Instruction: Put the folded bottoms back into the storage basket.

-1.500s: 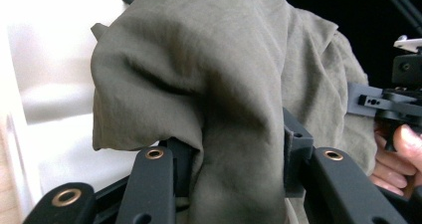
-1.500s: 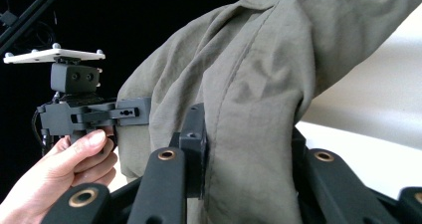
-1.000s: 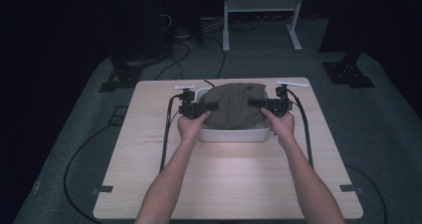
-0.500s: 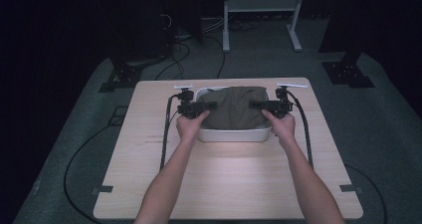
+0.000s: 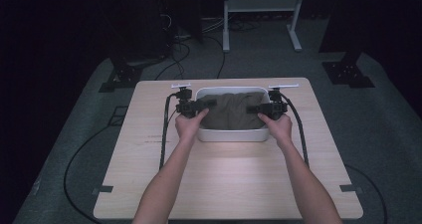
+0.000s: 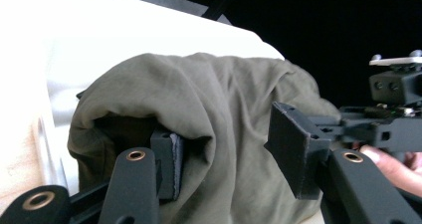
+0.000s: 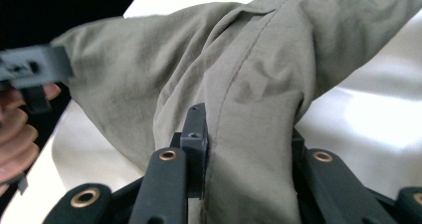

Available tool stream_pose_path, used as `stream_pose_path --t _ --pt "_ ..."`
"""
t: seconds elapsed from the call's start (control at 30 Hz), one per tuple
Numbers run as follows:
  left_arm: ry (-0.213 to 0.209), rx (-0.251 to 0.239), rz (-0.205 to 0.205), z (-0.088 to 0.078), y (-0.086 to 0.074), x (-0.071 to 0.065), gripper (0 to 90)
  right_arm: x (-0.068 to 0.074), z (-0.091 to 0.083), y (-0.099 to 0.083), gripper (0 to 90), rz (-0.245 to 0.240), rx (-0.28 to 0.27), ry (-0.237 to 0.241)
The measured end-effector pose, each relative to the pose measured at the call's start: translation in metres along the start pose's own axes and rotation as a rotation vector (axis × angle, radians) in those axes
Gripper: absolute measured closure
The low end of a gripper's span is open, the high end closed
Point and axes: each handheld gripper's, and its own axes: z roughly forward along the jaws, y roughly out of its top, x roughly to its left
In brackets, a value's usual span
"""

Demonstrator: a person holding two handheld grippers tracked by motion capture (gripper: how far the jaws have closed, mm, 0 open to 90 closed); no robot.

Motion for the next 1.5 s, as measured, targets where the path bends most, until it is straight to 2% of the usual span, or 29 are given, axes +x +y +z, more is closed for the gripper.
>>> stream_pose_path --t 0.17,0.33,0.57,0.67,0.77,0.83,0.97,1.07,1.17,1.3,1.5 --pt "0.006 -0.003 0.005 -0.005 0.001 0.000 50.1 0.003 0.001 0.000 64.4 -0.017 0.017 -0.008" --pt "0.013 -0.001 0.011 -0.008 0.002 0.000 49.6 0.008 -0.001 -0.002 58.4 -0.046 0.030 -0.046" --pt "0.011 -0.018 0.006 -0.013 0.004 -0.001 49.5 0.009 -0.017 0.000 57.7 -0.074 0.014 -0.106" --pt "0.015 -0.017 0.004 -0.014 0.005 -0.001 49.5 0.006 -0.027 0.002 58.9 -0.065 -0.022 -0.107" --pt "0.012 -0.028 -0.005 -0.017 0.006 -0.001 49.3 0.007 -0.034 0.003 61.8 -0.069 -0.029 -0.109" --pt "0.003 -0.037 -0.013 -0.019 0.007 0.000 49.3 0.007 -0.035 0.003 62.3 -0.073 -0.030 -0.113" --pt "0.003 -0.056 -0.020 -0.026 0.010 0.001 49.3 0.007 -0.037 0.004 69.1 -0.077 -0.057 -0.114" --pt "0.006 -0.058 -0.021 -0.030 0.011 0.002 49.2 0.007 -0.042 0.002 73.2 -0.063 -0.116 -0.098" --pt "0.005 -0.066 -0.019 -0.034 0.012 0.001 49.3 0.008 -0.043 0.002 76.9 -0.062 -0.128 -0.096" --pt "0.000 -0.066 -0.021 -0.034 0.012 0.001 49.5 0.010 -0.045 0.002 78.0 -0.067 -0.146 -0.100" --pt "-0.009 -0.055 -0.020 -0.029 0.010 0.000 49.9 0.011 -0.055 0.003 80.5 -0.067 -0.207 -0.093"
